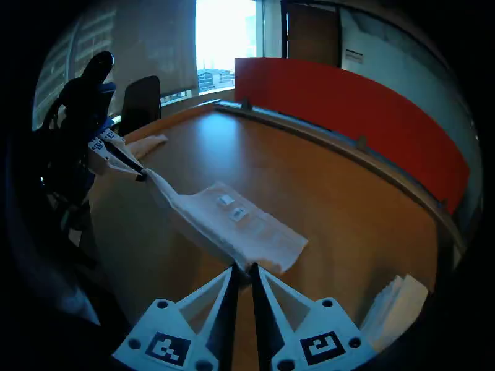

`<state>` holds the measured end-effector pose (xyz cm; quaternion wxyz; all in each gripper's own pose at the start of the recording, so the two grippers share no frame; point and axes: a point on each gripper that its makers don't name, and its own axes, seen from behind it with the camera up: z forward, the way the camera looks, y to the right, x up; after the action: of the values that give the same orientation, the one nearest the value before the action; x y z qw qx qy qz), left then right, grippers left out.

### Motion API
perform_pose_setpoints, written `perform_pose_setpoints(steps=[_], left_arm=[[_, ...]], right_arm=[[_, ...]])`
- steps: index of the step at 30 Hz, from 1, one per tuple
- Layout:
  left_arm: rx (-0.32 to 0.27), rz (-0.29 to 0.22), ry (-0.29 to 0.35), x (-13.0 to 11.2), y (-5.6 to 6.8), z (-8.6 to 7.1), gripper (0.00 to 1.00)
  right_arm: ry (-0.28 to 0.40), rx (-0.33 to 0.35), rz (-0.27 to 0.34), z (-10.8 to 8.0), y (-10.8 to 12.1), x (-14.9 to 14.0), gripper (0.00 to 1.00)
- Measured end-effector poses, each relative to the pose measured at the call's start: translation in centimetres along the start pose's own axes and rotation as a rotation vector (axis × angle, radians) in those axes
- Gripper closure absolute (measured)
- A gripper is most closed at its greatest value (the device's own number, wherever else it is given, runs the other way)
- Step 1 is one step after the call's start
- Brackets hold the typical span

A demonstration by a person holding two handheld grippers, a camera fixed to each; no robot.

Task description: Fold towel

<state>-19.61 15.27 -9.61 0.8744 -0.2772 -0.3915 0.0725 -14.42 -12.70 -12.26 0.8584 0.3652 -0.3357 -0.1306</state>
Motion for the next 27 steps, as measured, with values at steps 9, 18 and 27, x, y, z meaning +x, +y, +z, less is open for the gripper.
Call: perform_pose_setpoints(steps=[9, 18, 27], left_arm=[[0.003, -0.013, 0.0, 0.5, -0.3, 0.9, 0.88], [0.009, -0.037, -0.002, 1.6, -1.5, 3.0, 0.88], [0.03, -0.042, -0.032, 1.6, -3.1, 5.9, 0.88]], right_arm=[[-0.009, -0.005, -0.007, 0.7, 0.7, 0.1, 0.85], [-0.031, -0.013, -0.011, 2.6, 2.5, 0.1, 0.85], [-0.059, -0.017, -0.038, 5.6, 4.2, -0.1, 0.85]])
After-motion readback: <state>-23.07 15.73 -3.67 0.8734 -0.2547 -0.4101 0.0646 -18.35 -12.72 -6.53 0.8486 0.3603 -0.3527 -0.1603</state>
